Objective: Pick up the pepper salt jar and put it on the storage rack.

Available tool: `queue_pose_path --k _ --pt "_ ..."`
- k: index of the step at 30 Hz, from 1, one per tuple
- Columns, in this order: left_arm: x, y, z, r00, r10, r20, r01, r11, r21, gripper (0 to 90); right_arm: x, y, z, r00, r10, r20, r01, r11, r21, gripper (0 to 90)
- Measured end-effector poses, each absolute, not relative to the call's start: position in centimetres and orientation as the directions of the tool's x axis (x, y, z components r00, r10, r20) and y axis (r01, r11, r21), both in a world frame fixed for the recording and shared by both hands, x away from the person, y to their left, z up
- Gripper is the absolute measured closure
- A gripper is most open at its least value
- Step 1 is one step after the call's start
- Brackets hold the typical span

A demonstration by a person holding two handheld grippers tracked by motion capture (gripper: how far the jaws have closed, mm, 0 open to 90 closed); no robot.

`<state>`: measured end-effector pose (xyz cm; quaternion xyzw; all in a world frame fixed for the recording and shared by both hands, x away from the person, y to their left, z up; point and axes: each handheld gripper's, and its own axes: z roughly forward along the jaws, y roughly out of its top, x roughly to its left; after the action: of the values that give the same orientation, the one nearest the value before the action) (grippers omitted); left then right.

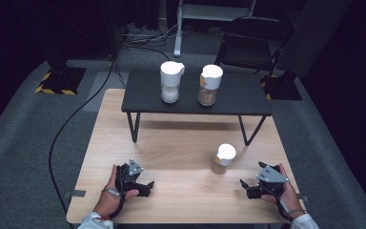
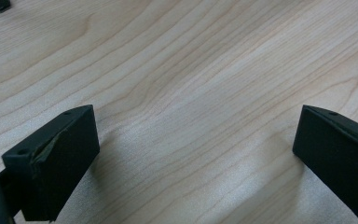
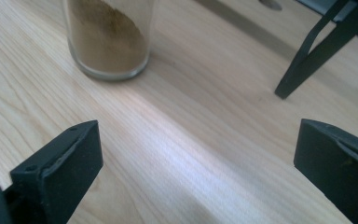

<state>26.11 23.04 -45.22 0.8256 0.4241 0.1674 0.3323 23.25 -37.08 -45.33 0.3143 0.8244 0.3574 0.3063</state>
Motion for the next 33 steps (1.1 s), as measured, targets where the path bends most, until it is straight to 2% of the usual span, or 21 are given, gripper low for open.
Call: queue_pose_path --k 19,25,33 --pt "26.1 23.0 -45.2 0.583 0.812 -0.006 0.590 -0.418 0.691 0.0 25.5 -39.9 -45.7 -0.600 0.792 -0.107 0.483 0.466 0.741 1.1" --pt "26.1 23.0 -45.2 0.584 0.812 -0.005 0.590 -0.419 0.690 0.0 26.5 -41.1 -45.4 -0.594 0.804 -0.024 0.546 0.425 0.722 0.3" --pt "26.2 23.1 -45.2 0.586 0.810 -0.007 0.588 -0.420 0.691 0.0 26.9 -41.7 -45.4 -0.600 0.800 -0.008 0.552 0.422 0.719 0.0"
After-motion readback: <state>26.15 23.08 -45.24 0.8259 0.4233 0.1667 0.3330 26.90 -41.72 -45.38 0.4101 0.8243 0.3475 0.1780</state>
